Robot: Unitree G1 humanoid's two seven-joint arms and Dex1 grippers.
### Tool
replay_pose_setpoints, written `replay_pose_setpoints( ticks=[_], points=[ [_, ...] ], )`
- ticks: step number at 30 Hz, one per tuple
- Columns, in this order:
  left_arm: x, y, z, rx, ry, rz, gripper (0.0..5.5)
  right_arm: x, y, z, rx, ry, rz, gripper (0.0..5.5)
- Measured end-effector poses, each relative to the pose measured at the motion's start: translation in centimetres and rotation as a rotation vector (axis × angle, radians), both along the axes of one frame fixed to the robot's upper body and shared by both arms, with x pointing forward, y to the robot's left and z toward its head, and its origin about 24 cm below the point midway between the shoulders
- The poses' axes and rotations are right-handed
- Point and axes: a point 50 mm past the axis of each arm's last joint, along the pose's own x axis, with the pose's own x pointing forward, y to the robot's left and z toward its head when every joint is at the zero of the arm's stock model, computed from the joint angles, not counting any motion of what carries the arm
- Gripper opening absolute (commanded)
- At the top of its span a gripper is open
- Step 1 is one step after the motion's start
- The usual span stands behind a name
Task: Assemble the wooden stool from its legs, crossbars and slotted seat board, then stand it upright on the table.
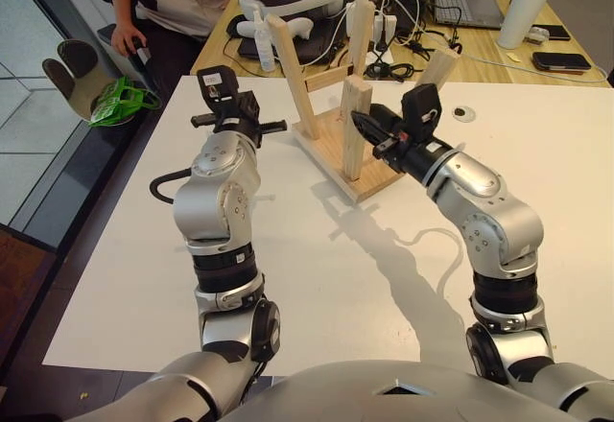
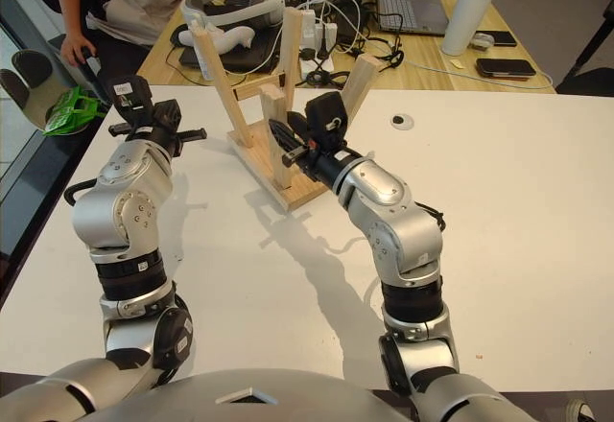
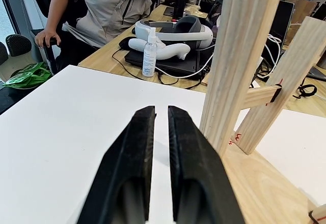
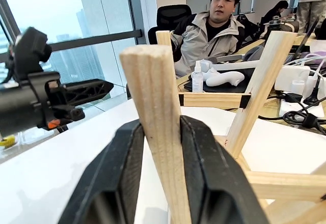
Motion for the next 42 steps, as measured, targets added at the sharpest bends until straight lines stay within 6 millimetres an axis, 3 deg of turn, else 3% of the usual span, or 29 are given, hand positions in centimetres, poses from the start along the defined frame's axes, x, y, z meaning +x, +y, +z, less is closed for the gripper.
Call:
replay_pose_setpoints(
  ticks=[4,12,17,26,27,32,36,42],
  points=[
    [0.1,0.4,-0.1,0.006,0.003,0.011,0.45,1.0,-1.4,0.9,0.199,0.09,-0.099,0.99],
    [0.4,0.5,0.1,0.007,0.001,0.013,0.45,2.1,-3.0,1.5,0.419,0.222,-0.271,0.99],
    [0.5,0.5,0.1,0.031,0.006,0.006,0.45,2.8,-6.3,0.2,0.5,0.359,-0.536,0.98],
    [0.5,0.3,0.1,0.053,0.009,-0.012,0.45,2.6,-8.0,-0.5,0.646,0.507,-0.727,0.98],
    [0.5,0.3,0.1,0.053,0.01,-0.013,0.45,2.6,-8.2,-0.5,0.665,0.52,-0.757,1.37],
    [0.5,0.1,0.1,0.055,0.015,-0.021,0.45,2.1,-9.3,-1.7,0.708,0.581,-0.923,2.1],
    [0.5,0.1,0.1,0.055,0.015,-0.024,0.45,1.7,-9.0,-1.9,0.718,0.583,-0.969,2.8],
    [0.5,0.1,0.0,0.058,0.018,-0.031,0.45,0.5,-8.0,-1.9,0.593,0.593,-1.068,4.04]
  ],
)
